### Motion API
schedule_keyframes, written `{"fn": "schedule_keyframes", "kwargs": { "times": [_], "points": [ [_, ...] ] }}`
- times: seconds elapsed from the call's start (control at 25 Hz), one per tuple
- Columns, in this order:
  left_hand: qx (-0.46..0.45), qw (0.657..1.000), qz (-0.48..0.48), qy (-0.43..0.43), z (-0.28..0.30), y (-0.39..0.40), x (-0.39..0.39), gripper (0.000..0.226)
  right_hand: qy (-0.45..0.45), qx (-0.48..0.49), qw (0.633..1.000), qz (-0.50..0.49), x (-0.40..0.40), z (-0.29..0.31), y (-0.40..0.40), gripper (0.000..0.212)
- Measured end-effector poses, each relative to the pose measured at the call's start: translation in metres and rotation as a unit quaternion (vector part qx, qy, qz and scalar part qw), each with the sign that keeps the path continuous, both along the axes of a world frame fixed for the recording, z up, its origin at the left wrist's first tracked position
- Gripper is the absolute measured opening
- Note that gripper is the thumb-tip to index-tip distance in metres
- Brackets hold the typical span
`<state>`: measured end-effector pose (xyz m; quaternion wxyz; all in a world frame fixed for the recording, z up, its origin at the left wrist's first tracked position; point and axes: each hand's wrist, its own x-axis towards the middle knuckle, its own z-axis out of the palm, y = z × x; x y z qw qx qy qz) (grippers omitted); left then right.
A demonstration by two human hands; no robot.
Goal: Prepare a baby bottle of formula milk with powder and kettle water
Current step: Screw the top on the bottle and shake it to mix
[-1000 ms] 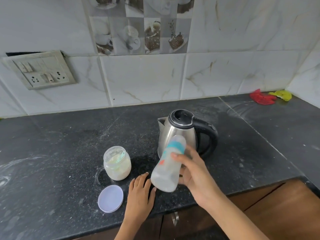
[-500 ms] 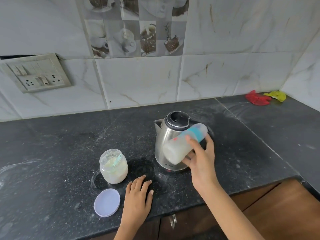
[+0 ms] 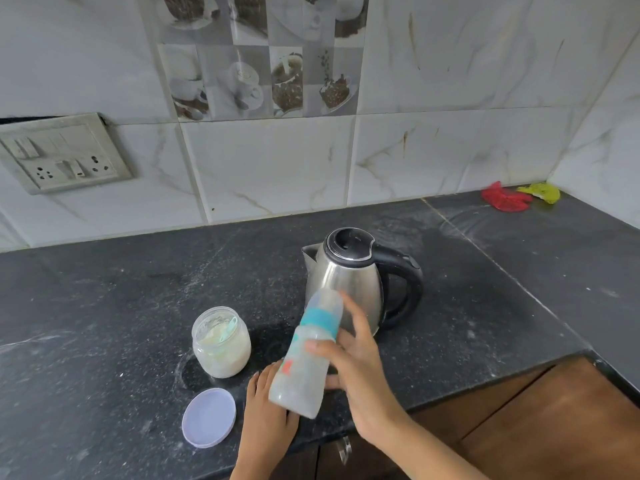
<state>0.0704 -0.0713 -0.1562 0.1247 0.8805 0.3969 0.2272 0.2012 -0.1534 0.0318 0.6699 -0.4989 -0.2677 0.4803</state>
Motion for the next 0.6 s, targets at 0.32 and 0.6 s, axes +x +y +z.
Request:
{"fn": "schedule_keyframes", "kwargs": {
  "times": [0.32, 0.6],
  "points": [
    [-0.04, 0.99, 0.045, -0.126, 0.019, -0.006, 0.006, 0.042, 0.001, -0.005, 1.0, -0.012, 0.0, -0.002, 0.003, 0.068],
    [0.008, 1.0, 0.007, -0.007, 0.003, 0.001, 0.003, 0.035, 0.008, 0.001, 0.999, -0.036, 0.003, -0.008, 0.012, 0.068]
  ]
}}
